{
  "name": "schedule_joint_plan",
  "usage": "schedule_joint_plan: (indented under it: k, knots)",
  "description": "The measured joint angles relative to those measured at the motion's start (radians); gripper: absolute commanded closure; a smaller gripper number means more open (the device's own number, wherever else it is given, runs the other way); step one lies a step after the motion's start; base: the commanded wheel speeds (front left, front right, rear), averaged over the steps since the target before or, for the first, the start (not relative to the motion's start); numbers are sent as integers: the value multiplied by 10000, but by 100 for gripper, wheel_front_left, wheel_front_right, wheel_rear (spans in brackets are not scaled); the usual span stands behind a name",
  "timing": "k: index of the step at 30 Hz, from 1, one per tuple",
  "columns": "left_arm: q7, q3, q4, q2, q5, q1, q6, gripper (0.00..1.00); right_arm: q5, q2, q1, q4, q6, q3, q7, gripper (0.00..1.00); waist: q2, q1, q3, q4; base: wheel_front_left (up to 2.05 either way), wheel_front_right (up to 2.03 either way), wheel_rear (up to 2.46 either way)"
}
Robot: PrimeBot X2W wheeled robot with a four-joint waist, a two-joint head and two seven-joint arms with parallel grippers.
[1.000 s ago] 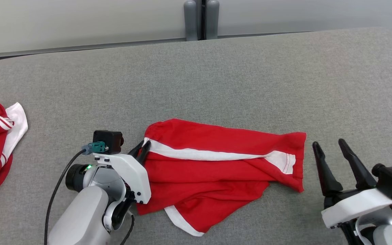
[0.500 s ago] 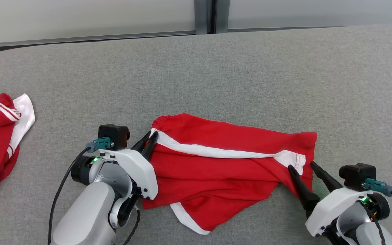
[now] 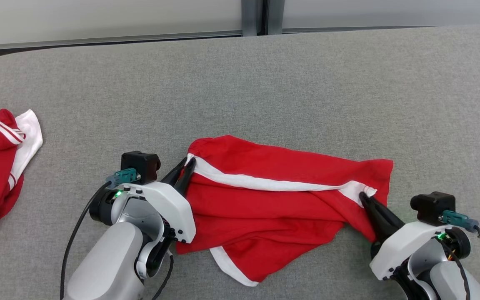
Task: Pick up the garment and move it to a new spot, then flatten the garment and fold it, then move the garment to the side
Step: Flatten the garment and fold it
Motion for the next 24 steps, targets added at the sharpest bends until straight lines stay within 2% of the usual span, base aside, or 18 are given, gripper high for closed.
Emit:
schedule_joint_plan:
  k: [11,19,24]
  knots:
    - [-853,291,-660,142,67,-155,240,100,-240,-410,-231,-911,0,-385,-1371,100,0,0,-76,2,0,0,0]
    - [-1641,569,-2368,337,439,-588,554,100,-1287,-890,-626,-2742,2,-1166,-2290,100,0,0,-343,13,0,0,0]
    - [-1624,594,-3701,529,869,-1373,688,100,-1655,-1308,-1246,-4257,2,-1860,-2326,100,0,0,-597,-3,0,0,0]
